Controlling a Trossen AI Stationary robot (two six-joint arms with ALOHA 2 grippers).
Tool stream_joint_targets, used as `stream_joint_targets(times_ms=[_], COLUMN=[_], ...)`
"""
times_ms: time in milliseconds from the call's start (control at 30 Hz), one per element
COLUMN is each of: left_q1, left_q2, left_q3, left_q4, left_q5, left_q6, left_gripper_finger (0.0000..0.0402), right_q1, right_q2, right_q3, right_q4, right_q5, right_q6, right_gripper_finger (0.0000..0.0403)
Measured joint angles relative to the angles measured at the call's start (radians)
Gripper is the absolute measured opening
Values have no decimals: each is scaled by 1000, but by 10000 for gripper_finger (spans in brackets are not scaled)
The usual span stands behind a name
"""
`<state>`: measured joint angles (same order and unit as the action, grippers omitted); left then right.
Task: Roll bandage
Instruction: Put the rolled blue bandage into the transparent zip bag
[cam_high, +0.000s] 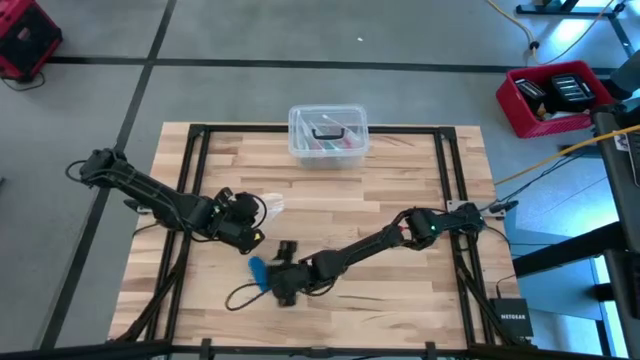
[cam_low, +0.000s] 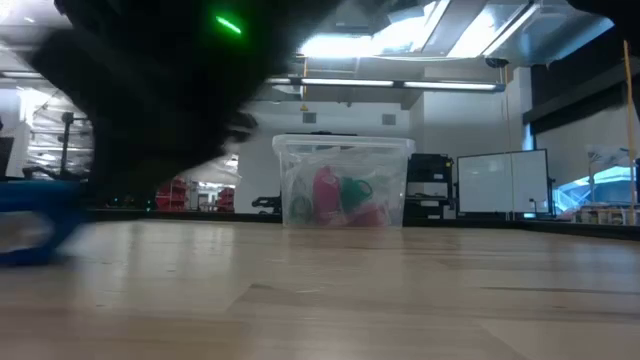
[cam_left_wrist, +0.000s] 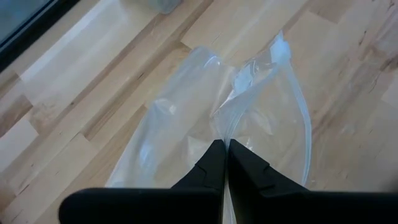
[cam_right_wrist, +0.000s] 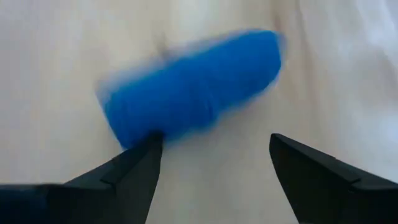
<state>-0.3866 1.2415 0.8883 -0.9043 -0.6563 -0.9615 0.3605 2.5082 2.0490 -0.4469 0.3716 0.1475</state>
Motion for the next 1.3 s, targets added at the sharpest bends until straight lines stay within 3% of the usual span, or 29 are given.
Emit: stream_joint_targets(times_ms=[167,333,533,667,833,1100,1300], left_q1=[0,0,0,0,0,-3,29], left_q2=[0,0,1,1,1,5,16], left_q3=[0,0,0,0,0,-3,-13], left_q4=[0,5,4,2,-6,-224,65], left_q5=[0,0,1,2,2,-14,-41], left_q6=[19,20,28,52,43,-230,33], left_gripper_finger=[2,4,4,2,3,3,3], right_q1=[-1,-1,-1,-3,-29,-54,-49], right_q2=[-67,-106,-99,-92,-86,-86,-86], right_q3=[-9,-3,-5,-5,-32,-50,-51], right_q4=[-290,-232,-218,-100,86,50,40], right_q5=[82,68,64,0,-56,-71,-100], right_q6=[-78,-75,-256,-379,-395,-304,-283], right_gripper_finger=[301,301,301,301,301,301,301])
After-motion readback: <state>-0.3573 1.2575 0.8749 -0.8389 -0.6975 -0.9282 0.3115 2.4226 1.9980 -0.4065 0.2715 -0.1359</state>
